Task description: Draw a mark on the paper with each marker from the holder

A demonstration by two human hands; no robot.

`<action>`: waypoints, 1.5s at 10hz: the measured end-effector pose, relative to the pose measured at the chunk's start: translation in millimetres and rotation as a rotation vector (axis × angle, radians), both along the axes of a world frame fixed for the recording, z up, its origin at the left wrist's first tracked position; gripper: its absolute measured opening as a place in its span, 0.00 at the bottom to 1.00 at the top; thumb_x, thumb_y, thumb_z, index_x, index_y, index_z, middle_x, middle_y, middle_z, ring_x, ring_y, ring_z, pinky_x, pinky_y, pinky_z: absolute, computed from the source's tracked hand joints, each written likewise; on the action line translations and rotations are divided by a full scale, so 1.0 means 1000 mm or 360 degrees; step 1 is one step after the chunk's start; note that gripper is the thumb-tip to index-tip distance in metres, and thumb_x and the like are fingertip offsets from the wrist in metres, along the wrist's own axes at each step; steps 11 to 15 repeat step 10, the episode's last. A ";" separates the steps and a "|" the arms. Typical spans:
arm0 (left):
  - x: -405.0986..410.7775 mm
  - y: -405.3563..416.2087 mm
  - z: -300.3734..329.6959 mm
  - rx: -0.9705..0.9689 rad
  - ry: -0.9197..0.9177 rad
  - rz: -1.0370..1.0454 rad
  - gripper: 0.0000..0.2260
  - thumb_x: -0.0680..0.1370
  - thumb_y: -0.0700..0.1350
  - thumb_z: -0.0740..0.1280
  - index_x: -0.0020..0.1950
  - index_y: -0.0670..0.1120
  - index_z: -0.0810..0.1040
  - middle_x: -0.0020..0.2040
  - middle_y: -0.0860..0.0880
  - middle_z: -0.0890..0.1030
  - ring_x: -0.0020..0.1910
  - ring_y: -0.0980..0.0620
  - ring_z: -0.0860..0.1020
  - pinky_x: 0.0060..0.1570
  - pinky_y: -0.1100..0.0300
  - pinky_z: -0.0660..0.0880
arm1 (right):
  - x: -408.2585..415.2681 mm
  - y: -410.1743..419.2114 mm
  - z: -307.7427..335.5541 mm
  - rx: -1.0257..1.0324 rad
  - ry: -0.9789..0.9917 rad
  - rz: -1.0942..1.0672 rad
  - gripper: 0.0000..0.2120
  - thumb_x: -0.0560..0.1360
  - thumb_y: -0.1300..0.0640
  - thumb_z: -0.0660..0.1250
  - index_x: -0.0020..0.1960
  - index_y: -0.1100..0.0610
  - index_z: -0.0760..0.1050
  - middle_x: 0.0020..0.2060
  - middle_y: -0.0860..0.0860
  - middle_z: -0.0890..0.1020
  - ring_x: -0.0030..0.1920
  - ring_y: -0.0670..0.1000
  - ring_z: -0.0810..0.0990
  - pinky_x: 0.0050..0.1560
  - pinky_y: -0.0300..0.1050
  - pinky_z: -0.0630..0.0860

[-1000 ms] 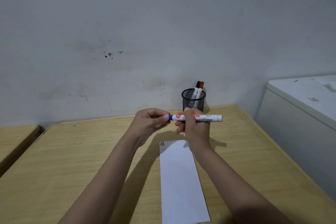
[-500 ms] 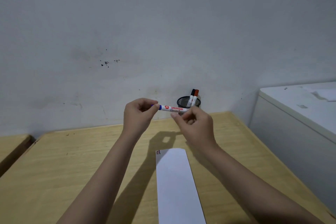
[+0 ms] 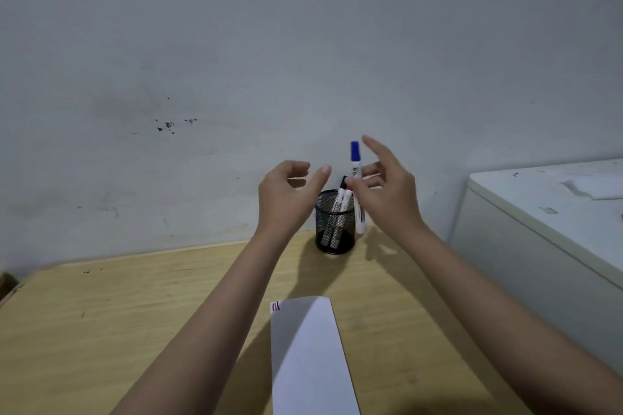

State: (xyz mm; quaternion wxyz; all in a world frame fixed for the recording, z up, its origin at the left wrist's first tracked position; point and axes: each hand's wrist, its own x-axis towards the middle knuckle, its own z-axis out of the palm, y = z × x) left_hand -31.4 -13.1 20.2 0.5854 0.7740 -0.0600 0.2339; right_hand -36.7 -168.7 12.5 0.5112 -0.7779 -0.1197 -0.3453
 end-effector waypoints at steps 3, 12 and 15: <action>0.039 -0.008 -0.066 0.0582 0.0150 0.0028 0.21 0.71 0.55 0.69 0.58 0.44 0.78 0.59 0.45 0.79 0.60 0.46 0.75 0.58 0.53 0.74 | 0.051 -0.012 0.006 0.0257 -0.0030 -0.0354 0.19 0.67 0.59 0.74 0.56 0.53 0.72 0.31 0.50 0.82 0.34 0.37 0.79 0.39 0.22 0.67; 0.036 -0.016 -0.065 0.0866 0.0240 0.0095 0.21 0.73 0.58 0.65 0.56 0.44 0.76 0.56 0.46 0.78 0.58 0.45 0.75 0.51 0.50 0.76 | 0.072 -0.009 -0.034 -0.0165 0.0605 -0.0502 0.20 0.73 0.50 0.68 0.59 0.60 0.70 0.45 0.58 0.81 0.46 0.58 0.79 0.42 0.48 0.74; 0.036 -0.016 -0.065 0.0866 0.0240 0.0095 0.21 0.73 0.58 0.65 0.56 0.44 0.76 0.56 0.46 0.78 0.58 0.45 0.75 0.51 0.50 0.76 | 0.072 -0.009 -0.034 -0.0165 0.0605 -0.0502 0.20 0.73 0.50 0.68 0.59 0.60 0.70 0.45 0.58 0.81 0.46 0.58 0.79 0.42 0.48 0.74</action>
